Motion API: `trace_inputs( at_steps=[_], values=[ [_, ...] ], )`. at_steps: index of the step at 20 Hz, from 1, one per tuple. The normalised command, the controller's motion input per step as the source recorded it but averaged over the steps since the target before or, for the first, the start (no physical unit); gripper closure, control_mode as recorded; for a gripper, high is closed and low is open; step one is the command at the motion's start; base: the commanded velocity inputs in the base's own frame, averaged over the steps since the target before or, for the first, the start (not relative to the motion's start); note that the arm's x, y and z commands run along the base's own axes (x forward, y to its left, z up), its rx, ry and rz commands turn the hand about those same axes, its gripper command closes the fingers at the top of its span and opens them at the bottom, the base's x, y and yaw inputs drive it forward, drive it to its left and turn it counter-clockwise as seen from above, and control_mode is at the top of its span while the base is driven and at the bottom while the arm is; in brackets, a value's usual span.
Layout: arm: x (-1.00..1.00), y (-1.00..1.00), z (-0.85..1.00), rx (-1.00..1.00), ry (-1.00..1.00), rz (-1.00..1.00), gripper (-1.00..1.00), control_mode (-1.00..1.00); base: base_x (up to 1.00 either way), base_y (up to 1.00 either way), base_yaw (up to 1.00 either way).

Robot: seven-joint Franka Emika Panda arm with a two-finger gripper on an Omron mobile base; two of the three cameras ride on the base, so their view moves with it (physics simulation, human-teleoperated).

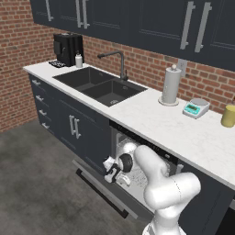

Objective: Pick up the cup and bowl from the counter, place them in the dishwasher, and close the dishwasher door.

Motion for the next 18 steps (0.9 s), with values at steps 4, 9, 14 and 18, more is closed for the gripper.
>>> trace_inputs(
  at_steps=[4,9,14,18],
  values=[
    [-0.36,0.13,1.00,-0.08,-0.19,-0.01,-1.00,-1.00,0.00,0.00,0.00],
    [-0.61,0.44,1.00,0.01,0.00,0.00,-1.00,-1.00,0.00,0.00,0.00],
    [-1.00,0.82,0.84,0.02,0.00,0.00,-1.00,-1.00,0.00,0.00,0.00],
    [-1.00,1.00,0.09,-0.16,-0.15,-0.01,-1.00,-1.00,0.00,0.00,0.00]
  ],
)
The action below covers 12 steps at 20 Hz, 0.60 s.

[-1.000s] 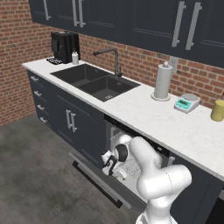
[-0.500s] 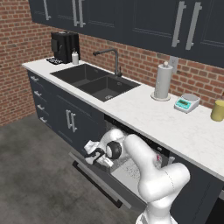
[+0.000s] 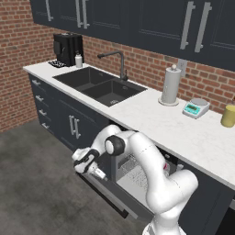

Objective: Pick up the cup and bowl from the counter, place them in the dishwasher, and close the dishwasher door.

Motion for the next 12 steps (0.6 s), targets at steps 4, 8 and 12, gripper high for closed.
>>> trace_inputs(
  at_steps=[4,8,12],
  values=[
    [-1.00,1.00,0.00,-0.32,-0.20,-0.21,-1.00,-1.00,0.00,0.00,0.00],
    [-0.99,1.00,-0.01,-0.24,-0.13,-0.27,-1.00,-1.00,0.00,0.00,0.00],
    [-1.00,1.00,0.18,-0.13,-0.14,-0.23,-1.00,-1.00,0.00,0.00,0.00]
  ],
)
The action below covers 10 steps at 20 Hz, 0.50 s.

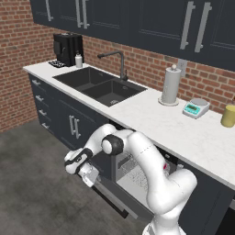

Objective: Pick up the cup and bowl from the counter, place them in the dishwasher, and close the dishwasher door.

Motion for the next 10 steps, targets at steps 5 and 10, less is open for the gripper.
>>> trace_inputs(
  at_steps=[5,10],
  values=[
    [-1.00,1.00,0.06,-0.18,-0.20,-0.13,-1.00,-1.00,0.00,0.00,0.00],
    [-1.00,0.99,-0.13,-0.26,-0.26,-0.01,-1.00,-1.00,0.00,0.00,0.00]
  ],
)
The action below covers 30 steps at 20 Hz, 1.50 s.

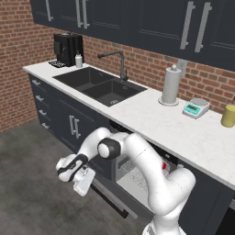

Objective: Pick up the cup and bowl from the counter, place them in the dishwasher, and close the dishwasher door.

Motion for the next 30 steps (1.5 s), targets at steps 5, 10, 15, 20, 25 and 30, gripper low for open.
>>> trace_inputs(
  at_steps=[5,10,15,20,25,30],
  values=[
    [-1.00,0.98,-0.01,-0.25,-0.39,0.00,-1.00,-1.00,0.00,0.00,0.00],
    [-0.44,0.57,-0.76,-0.26,-0.10,0.00,-1.00,-1.00,0.00,0.00,0.00],
    [0.22,0.08,-1.00,-0.41,-0.01,0.02,-1.00,-1.00,0.00,0.00,0.00],
    [0.72,-0.05,-1.00,-0.34,0.00,0.01,-1.00,-1.00,0.00,0.00,0.00],
    [0.94,-0.55,-0.83,-0.23,0.00,0.00,-1.00,-1.00,0.00,0.00,0.00],
    [1.00,-0.94,-0.43,-0.12,0.01,-0.01,-1.00,-1.00,0.00,0.00,0.00]
  ],
)
